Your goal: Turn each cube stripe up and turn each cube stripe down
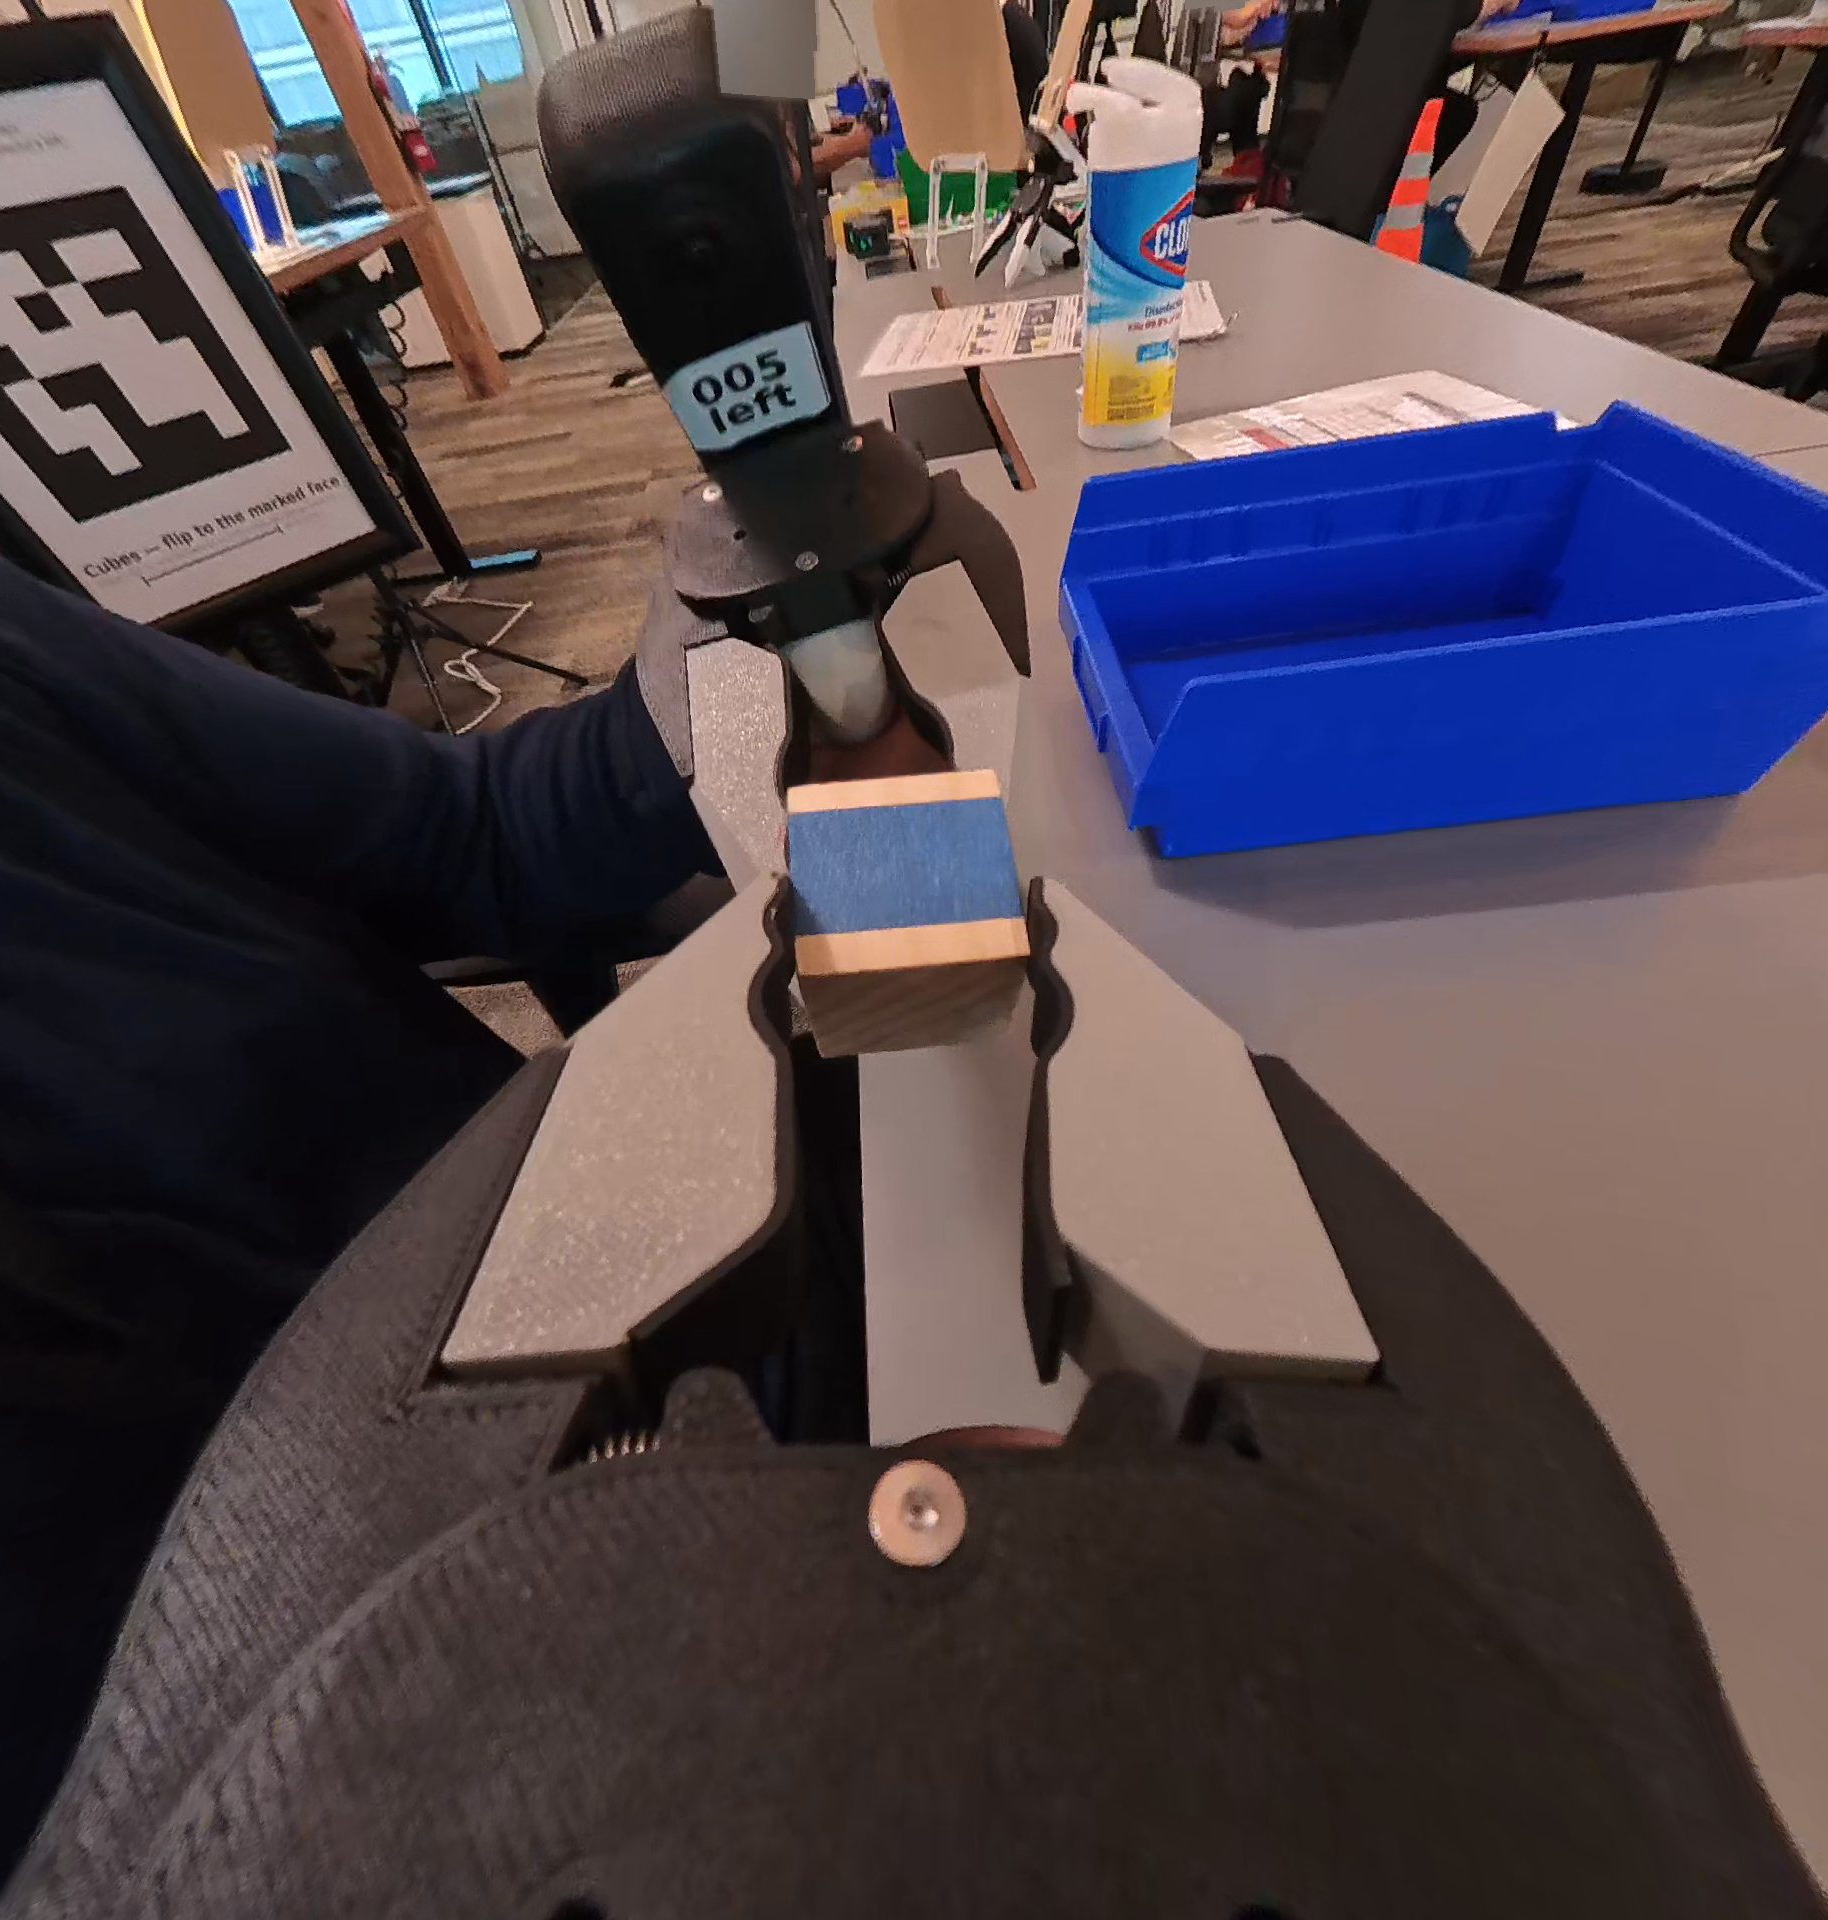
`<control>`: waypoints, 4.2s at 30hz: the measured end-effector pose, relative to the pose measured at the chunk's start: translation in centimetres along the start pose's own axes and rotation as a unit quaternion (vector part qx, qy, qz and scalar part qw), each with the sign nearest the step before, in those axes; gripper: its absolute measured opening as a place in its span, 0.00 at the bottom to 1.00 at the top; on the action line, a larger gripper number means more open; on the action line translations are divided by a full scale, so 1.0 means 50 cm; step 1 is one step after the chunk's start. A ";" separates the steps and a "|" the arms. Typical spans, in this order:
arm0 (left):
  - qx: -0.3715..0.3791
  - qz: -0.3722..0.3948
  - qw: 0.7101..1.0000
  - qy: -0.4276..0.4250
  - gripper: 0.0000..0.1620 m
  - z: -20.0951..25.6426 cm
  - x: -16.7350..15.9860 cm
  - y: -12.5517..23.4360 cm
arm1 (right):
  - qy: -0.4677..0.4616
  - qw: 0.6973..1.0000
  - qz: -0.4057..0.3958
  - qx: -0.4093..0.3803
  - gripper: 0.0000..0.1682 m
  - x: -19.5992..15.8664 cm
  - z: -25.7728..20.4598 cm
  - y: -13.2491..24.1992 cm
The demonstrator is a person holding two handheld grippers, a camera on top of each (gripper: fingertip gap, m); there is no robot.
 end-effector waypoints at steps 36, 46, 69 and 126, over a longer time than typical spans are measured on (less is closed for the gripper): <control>0.056 0.016 0.998 0.031 0.31 -0.040 -0.006 0.032 | -0.224 0.837 -0.068 -0.494 0.24 -0.267 0.353 0.419; 0.060 0.001 0.998 0.021 0.31 -0.038 -0.013 0.019 | -0.323 0.735 -0.128 -0.582 0.24 -0.429 0.434 0.484; 0.314 0.020 0.940 0.129 0.31 -0.211 -0.067 0.216 | -0.145 0.812 0.108 -0.554 0.31 -0.081 0.219 0.497; 0.226 -0.335 0.890 0.210 0.44 -0.622 -0.313 0.175 | -0.064 0.833 -0.032 -0.549 0.31 -0.073 0.237 0.326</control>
Point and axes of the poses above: each gripper's, where its closed fingertips meet, y back along the fingers, x out of its top, z = x × y across the jaws, the point moved 3 cm from there along y, back along the fingers, and after that the axes turned 13 degrees about -z, right-handed, at the moved point
